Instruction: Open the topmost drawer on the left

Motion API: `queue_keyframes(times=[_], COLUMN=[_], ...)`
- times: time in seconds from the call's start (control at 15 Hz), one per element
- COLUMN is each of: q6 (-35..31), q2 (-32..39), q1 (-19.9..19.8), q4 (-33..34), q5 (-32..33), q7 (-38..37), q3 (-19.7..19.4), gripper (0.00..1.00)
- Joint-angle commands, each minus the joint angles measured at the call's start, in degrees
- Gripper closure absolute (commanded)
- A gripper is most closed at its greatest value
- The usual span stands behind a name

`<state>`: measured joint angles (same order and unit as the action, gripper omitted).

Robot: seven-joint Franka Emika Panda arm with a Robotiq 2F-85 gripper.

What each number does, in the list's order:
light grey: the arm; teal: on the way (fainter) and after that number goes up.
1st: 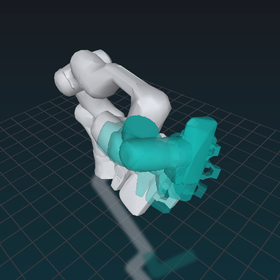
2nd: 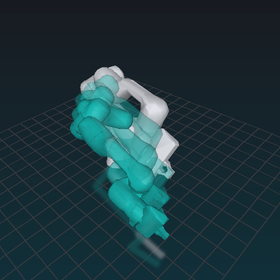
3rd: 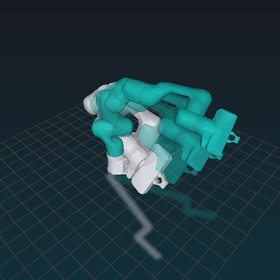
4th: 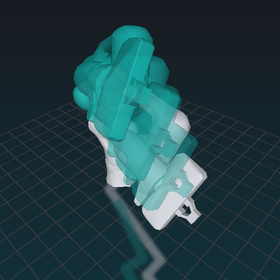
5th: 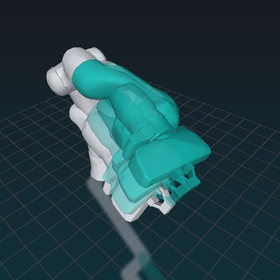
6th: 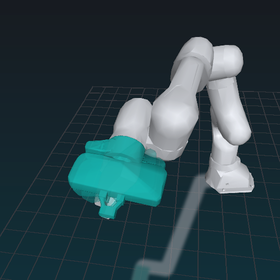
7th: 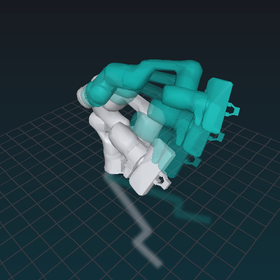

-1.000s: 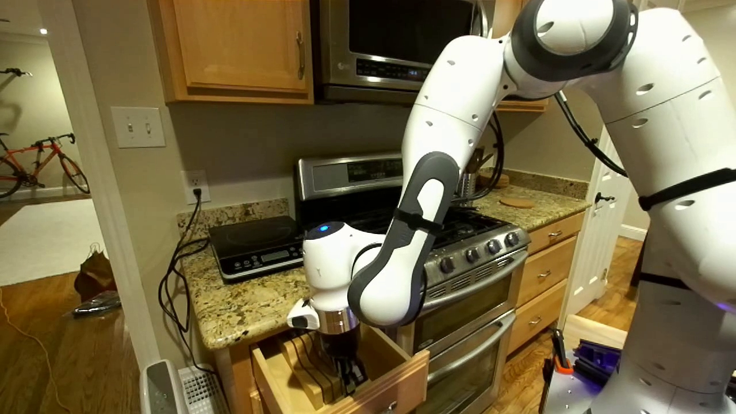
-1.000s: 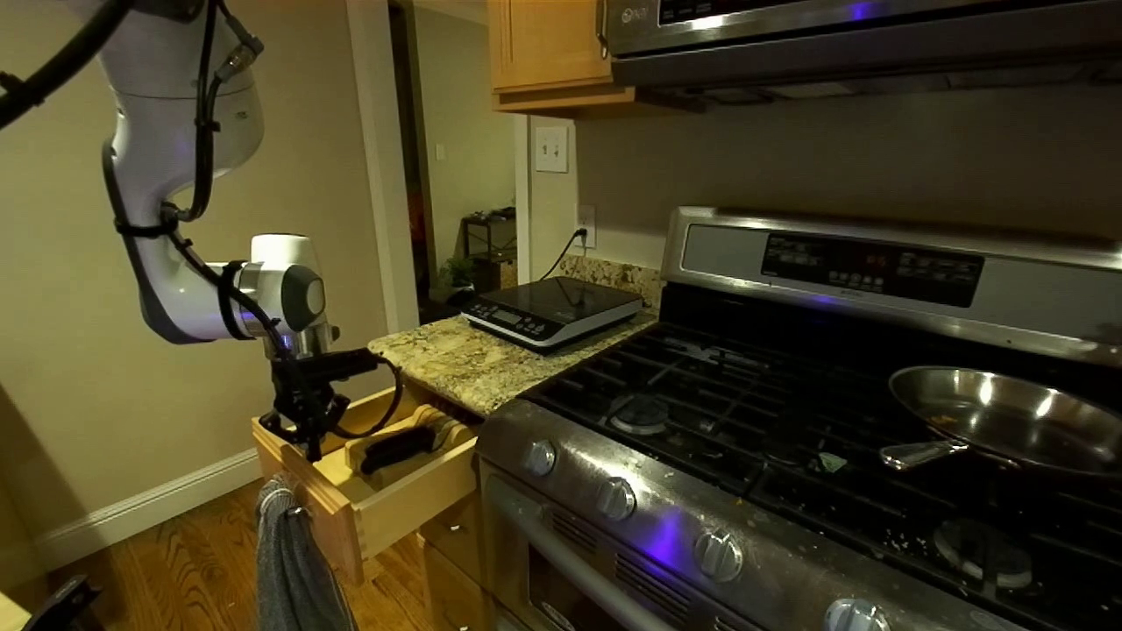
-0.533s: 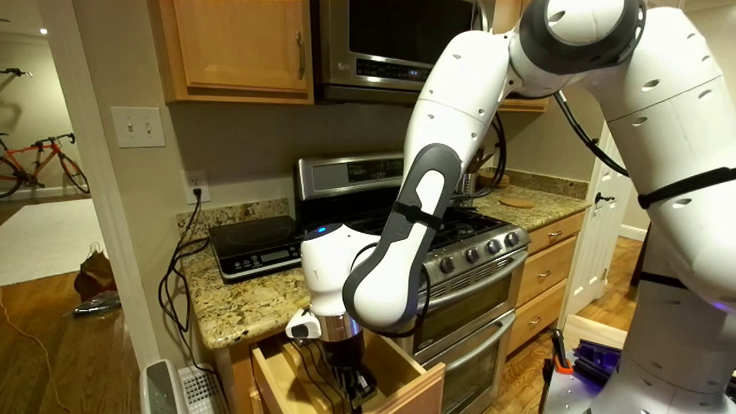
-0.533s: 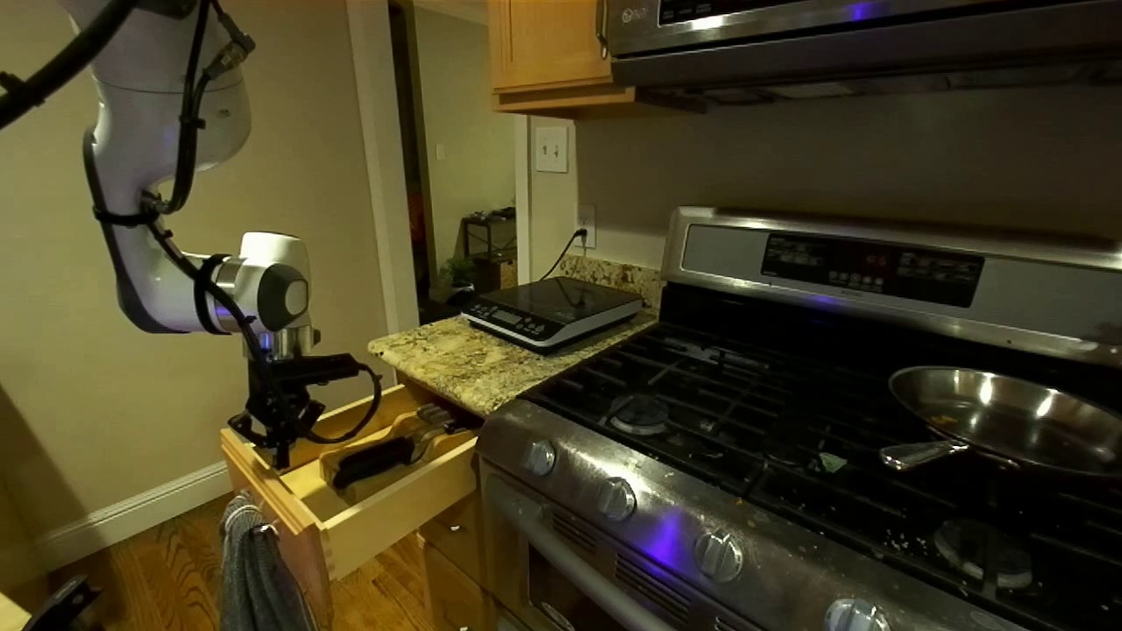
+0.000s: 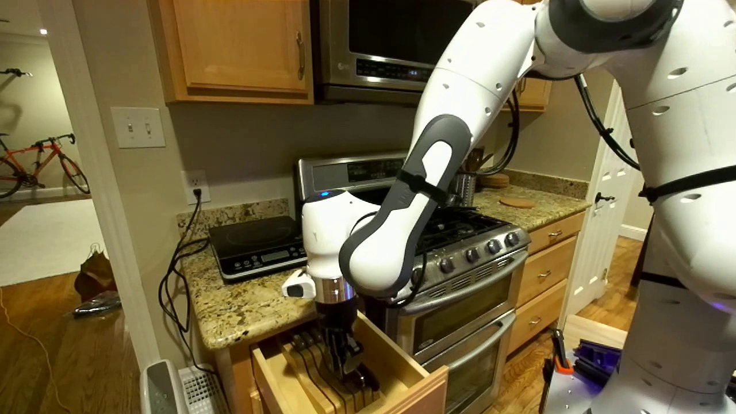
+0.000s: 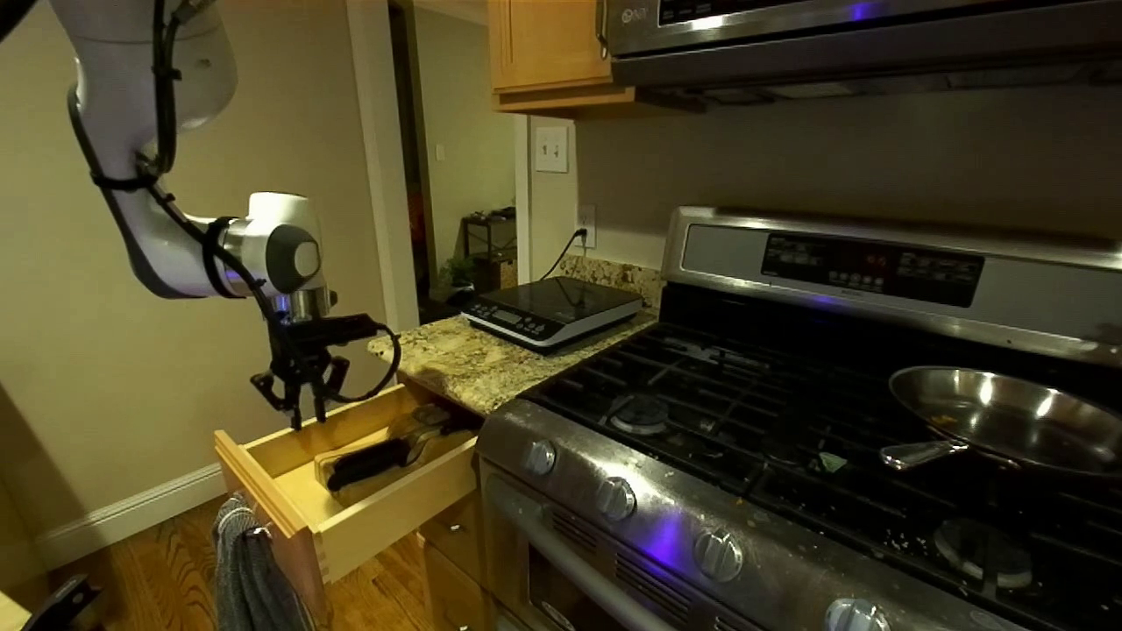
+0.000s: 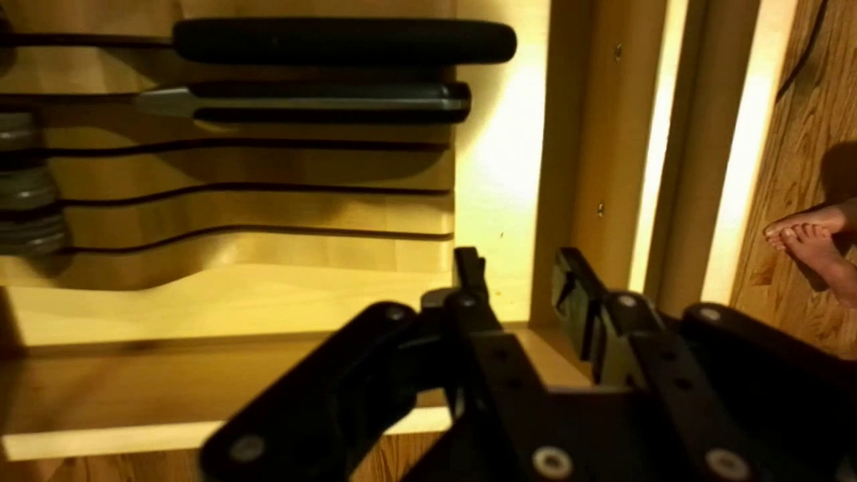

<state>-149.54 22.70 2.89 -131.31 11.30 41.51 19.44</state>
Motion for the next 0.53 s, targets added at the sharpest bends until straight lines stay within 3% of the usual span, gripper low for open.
queue_keyframes(times=[0.0,0.13,0.2,0.27,0.47], q6=[3.46,4.61,2.24,2.38,2.33], q2=[-5.47,-6.96,-3.78,-4.21,-3.71], q1=[-1.51,-1.27,0.3,0.38,0.71], q4=[-0.97,-0.81,0.34,0.43,0.46], q5=[-3.78,-4.94,-3.74,-3.85,-3.79], q7=[3.7,3.7,2.6,2.69,2.65], q3=[0.21,-0.64,-1.42,-1.63,-1.65], gripper=[0.34,0.21,0.16,0.35,0.16])
